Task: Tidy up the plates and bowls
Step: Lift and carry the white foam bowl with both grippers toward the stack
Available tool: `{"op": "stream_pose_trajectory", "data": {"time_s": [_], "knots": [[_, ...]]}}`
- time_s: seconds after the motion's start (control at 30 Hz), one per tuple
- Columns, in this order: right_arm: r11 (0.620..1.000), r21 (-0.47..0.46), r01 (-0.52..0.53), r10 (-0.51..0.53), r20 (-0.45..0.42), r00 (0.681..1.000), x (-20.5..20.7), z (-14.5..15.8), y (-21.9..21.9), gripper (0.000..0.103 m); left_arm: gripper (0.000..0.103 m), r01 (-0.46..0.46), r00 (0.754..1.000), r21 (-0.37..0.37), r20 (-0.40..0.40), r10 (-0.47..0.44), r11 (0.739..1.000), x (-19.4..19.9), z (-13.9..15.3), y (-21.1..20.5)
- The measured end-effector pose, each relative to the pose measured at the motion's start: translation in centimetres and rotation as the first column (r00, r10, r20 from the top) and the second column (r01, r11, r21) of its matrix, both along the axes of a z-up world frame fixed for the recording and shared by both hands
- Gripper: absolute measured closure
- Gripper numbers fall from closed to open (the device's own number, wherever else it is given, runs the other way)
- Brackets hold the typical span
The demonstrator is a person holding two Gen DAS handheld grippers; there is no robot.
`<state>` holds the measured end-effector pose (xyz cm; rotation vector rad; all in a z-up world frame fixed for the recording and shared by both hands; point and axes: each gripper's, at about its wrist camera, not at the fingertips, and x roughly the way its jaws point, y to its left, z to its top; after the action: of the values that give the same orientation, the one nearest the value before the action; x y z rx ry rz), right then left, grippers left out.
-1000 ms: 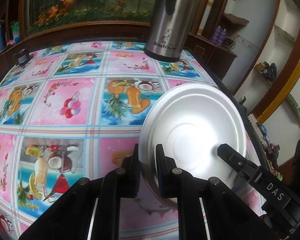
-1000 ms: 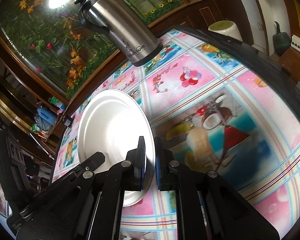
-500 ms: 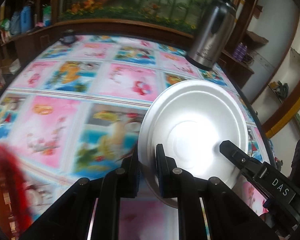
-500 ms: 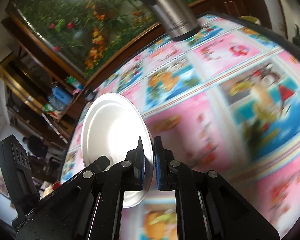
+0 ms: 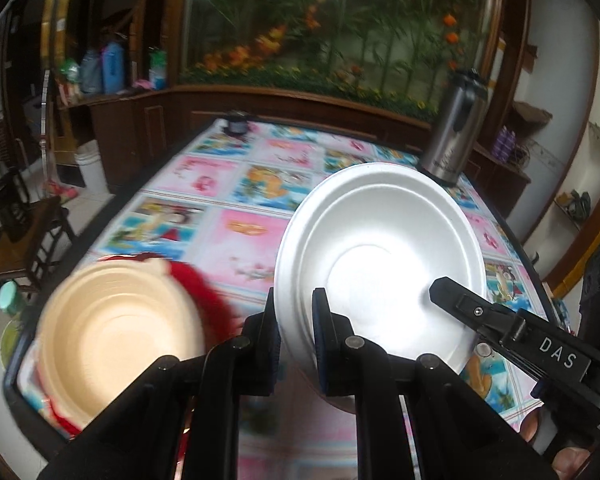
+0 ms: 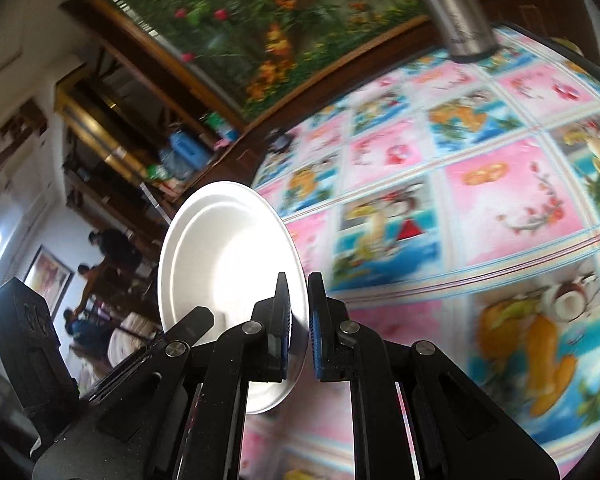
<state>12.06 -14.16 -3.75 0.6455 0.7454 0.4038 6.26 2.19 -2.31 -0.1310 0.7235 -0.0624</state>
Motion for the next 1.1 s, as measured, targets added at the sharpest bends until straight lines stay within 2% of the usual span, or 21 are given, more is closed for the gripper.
{"op": "stream_pose_trajectory", "data": {"time_s": [0.23, 0.5, 1.1], "knots": [[0.994, 0.004, -0.107, 0.107, 0.026, 0.994, -1.3, 1.3, 5.4, 0.095, 0.09, -0.074, 0.996, 0.009, 0.042, 0.073, 0.997, -3.4, 1.4, 4.5], [0.981, -0.015, -0.196, 0.196, 0.025, 0.98, -1.5, 1.3, 10.1, 0.095, 0.09, -0.149, 0.988, -0.002, 0.035, 0.149, 0.989, -4.5, 0.9, 7.6], [0.966, -0.034, -0.256, 0.255, -0.03, 0.966, -0.5, -0.1, 14.1, 0.095, 0.09, -0.207, 0.978, -0.007, -0.009, 0.207, 0.978, -4.5, -0.9, 10.2]]}}
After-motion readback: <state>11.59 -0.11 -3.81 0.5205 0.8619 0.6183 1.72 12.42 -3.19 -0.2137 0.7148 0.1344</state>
